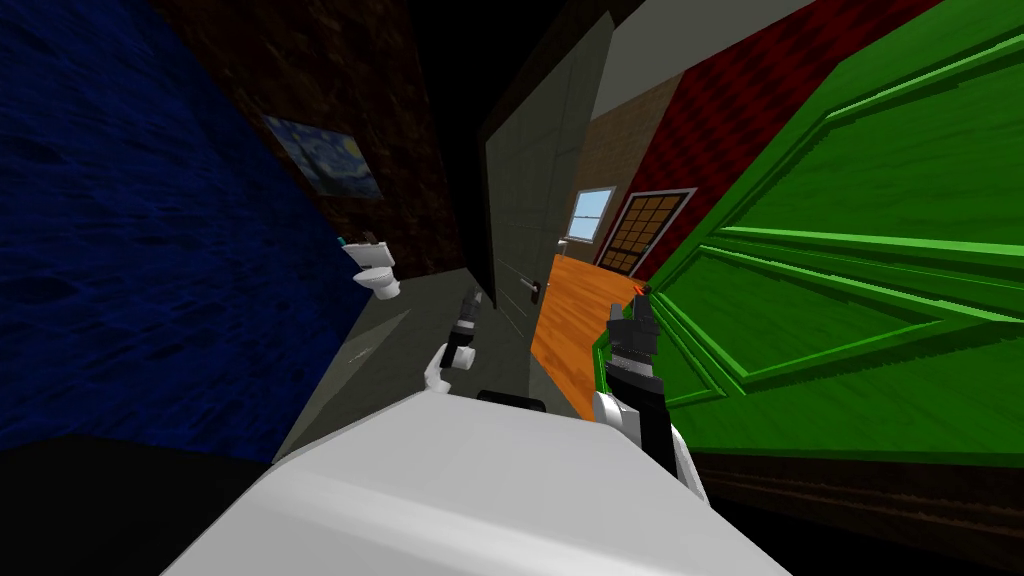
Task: Push the door open
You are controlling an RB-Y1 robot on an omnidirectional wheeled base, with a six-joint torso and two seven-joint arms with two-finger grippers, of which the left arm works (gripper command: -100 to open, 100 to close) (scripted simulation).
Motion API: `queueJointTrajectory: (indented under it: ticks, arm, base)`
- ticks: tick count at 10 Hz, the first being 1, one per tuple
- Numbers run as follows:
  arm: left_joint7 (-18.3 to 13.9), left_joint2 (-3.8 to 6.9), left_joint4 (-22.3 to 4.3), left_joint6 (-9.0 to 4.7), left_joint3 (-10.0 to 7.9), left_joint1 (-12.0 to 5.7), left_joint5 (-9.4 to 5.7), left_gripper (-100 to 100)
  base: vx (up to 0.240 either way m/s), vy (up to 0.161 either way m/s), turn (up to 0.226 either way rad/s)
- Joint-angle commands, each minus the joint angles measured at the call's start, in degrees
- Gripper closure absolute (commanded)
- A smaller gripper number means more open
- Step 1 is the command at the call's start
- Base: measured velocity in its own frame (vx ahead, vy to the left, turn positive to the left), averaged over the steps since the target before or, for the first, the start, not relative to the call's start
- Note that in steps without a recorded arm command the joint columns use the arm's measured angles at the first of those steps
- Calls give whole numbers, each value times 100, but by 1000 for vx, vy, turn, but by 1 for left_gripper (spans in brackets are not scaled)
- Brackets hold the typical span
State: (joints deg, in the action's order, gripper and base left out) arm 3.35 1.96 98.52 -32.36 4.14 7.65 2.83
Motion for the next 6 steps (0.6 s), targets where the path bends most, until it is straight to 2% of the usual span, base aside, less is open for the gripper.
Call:
queueJointTrajectory:
  ticks: [1,3,4,6]
  arm:
    - [-67,42,-277,16,51,-148,-28,-100]
    - [-147,68,-648,49,157,-417,-59,-100]
    - [-147,68,-720,49,157,-417,-59,-100]
    - [-228,82,-1108,83,265,-692,-91,-100]
  base:
    - [44,46,-77]
    - [69,77,-148]
    - [51,60,-33]
    - [55,76,-103]
